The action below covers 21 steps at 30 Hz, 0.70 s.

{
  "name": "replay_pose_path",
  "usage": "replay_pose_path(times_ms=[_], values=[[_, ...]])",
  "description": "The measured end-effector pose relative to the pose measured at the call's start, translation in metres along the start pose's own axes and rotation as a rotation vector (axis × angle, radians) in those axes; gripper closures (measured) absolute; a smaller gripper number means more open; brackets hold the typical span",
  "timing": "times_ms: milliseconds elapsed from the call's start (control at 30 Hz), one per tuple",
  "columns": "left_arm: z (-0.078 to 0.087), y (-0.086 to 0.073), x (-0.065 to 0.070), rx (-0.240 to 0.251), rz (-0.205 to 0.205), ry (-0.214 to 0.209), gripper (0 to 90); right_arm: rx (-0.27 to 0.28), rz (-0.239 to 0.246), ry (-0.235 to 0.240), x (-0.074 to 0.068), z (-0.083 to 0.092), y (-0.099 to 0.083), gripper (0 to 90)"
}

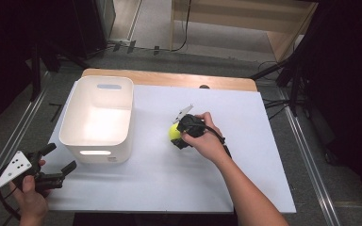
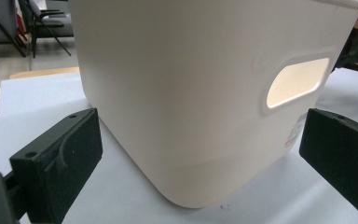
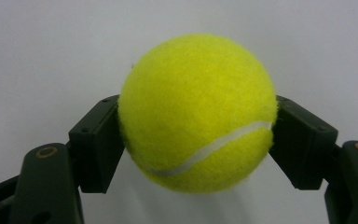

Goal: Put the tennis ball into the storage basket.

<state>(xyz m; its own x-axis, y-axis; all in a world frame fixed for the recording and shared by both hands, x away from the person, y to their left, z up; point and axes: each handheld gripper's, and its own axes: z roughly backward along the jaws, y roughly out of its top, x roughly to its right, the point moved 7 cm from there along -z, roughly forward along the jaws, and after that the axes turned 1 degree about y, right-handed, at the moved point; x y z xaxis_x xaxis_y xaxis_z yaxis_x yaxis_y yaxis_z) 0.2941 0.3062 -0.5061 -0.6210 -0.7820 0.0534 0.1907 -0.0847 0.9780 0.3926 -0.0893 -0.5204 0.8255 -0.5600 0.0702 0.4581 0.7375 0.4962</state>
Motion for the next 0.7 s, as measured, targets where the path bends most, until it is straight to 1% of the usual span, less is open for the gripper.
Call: replay_pose_path(times_ms=[100, 167, 267, 400, 600, 633, 667, 700], values=[[0.0, 0.0, 0.0, 0.001, 0.0, 0.0, 0.0, 0.005, 0.007, 0.001, 0.0, 0.002, 0.001, 24.0], [0.0, 0.0, 0.0, 0.0, 0.0, -0.001, 0.0, 0.008, 0.002, 0.004, -0.001, 0.005, 0.003, 24.0], [0.0, 0.0, 0.0, 0.0, 0.0, -0.002, 0.0, 0.012, 0.016, 0.007, -0.001, 0.01, 0.005, 24.1], [0.0, 0.0, 0.0, 0.0, -0.001, -0.002, 0.0, 0.015, 0.012, 0.007, -0.001, 0.013, 0.008, 24.1], [0.0, 0.0, 0.0, 0.0, 0.001, -0.002, 0.0, 0.032, 0.032, 0.007, -0.001, 0.02, 0.014, 24.2], [0.0, 0.0, 0.0, 0.0, 0.001, -0.002, 0.0, 0.032, 0.032, 0.007, -0.001, 0.02, 0.014, 24.2], [0.0, 0.0, 0.0, 0.0, 0.0, -0.002, 0.0, 0.032, 0.022, 0.007, -0.002, 0.021, 0.015, 24.2], [0.0, 0.0, 0.0, 0.0, 0.0, -0.002, 0.0, 0.039, 0.029, 0.007, -0.002, 0.023, 0.018, 24.2]])
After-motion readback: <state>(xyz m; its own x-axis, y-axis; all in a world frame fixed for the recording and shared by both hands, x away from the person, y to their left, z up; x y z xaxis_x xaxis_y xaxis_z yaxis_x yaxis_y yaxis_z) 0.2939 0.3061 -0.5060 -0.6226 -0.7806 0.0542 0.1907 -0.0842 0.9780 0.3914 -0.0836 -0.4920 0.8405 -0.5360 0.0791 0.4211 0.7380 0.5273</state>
